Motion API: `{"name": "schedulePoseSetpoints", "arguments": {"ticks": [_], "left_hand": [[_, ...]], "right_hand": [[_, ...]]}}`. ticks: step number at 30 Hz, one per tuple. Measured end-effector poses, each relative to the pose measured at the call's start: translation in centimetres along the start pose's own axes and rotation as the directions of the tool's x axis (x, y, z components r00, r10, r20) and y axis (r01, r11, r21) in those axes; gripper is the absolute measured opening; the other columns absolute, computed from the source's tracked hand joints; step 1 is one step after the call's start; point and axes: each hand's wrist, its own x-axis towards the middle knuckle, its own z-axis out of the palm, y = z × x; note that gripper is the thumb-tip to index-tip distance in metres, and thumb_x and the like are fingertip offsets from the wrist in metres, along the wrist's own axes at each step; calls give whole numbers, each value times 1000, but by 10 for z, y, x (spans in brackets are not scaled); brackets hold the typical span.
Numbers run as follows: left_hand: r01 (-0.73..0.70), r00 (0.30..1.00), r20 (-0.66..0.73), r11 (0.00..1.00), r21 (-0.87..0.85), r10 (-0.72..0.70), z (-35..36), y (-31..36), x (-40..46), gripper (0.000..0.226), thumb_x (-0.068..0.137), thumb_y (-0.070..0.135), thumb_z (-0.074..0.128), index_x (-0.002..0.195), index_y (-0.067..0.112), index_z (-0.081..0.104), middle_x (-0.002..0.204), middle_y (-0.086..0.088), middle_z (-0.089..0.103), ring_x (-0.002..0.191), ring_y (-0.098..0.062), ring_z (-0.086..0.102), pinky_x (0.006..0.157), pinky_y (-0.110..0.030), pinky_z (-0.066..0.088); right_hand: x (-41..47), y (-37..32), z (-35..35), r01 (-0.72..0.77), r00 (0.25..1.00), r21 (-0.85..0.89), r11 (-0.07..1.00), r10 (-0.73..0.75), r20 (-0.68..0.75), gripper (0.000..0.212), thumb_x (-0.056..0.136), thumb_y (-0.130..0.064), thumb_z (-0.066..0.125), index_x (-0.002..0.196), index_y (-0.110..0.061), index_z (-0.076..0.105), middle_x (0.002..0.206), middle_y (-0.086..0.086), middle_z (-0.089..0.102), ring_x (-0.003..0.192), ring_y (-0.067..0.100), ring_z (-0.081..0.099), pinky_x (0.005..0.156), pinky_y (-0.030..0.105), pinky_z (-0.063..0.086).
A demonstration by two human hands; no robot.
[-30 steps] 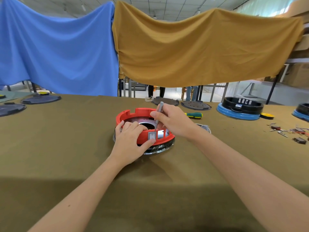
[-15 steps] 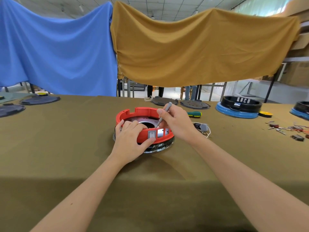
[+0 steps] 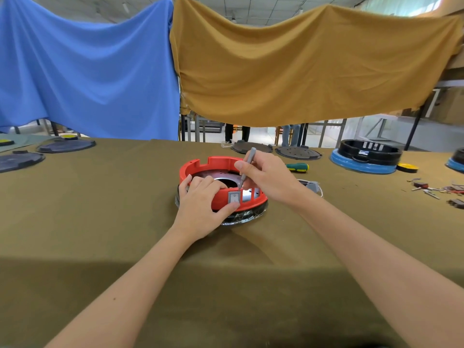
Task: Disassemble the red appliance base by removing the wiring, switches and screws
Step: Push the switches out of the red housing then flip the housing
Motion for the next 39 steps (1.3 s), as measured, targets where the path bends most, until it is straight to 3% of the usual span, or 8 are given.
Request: {"name": "schedulePoseSetpoints", "arguments": {"ticks": [8,12,18,22,28,32,35,39], "left_hand": [[-3,1000,-1,1000,-24,3,-1,0,-1,48,80,67,49,97,25,63,91,15,54,98,-10,47,113,-32,7],[-9,1000,-6,999,-31,9,-1,0,-1,47,79,67,50,97,25,62,91,16,51,97,-10,48,114,-35,9],[-5,1000,-17,999,-37,5,-1,0,-1,45,80,67,50,96,27,62,92,16,54,98,-9,47,113,-30,6],[-7,1000,-13,1000,-28,7,-1,0,-1,46,80,68,49,97,27,62,94,15,55,99,-9,47,112,-29,5],[-2,1000,-10,1000,-22,2,1,0,0,47,79,68,49,97,27,61,93,16,53,99,-9,47,113,-32,7],[-9,1000,-11,1000,-20,9,1,0,-1,47,79,67,50,98,25,62,92,16,52,98,-9,47,113,-32,7],[-15,1000,-14,1000,-25,15,-1,-1,-1,48,79,67,51,98,25,63,92,16,53,98,-8,47,113,-31,6],[-16,1000,-17,999,-33,16,-2,1,-1,46,80,66,52,98,25,63,92,16,53,98,-9,48,113,-29,5]], "right_hand": [[36,-13,-10,-236,931,-75,969,248,269,35,102,-32,53,82,-4,62,60,7,68,60,17,71,51,20,53],[46,-19,-11,-262,887,-160,952,303,350,39,103,-32,52,78,-4,63,56,5,66,58,17,70,52,23,55],[23,-8,-6,-110,979,-101,989,125,163,31,103,-35,51,85,-10,58,65,4,71,62,16,71,55,20,53],[14,-5,-2,-29,991,-146,989,47,123,31,101,-39,52,91,-11,60,67,1,72,57,6,67,54,21,50],[20,-4,-5,-106,973,-50,993,114,199,38,101,-36,54,93,0,62,73,12,73,63,17,68,65,34,56],[36,-14,-9,-225,916,-104,969,246,316,38,102,-37,53,83,-5,63,62,7,69,58,14,69,52,19,52],[43,-19,-9,-245,886,-169,955,291,361,40,102,-37,51,81,-6,64,58,4,68,57,13,69,48,17,49],[32,-16,-5,-188,949,-102,977,207,237,38,103,-34,51,82,-5,62,62,7,68,57,15,68,55,23,54]]}}
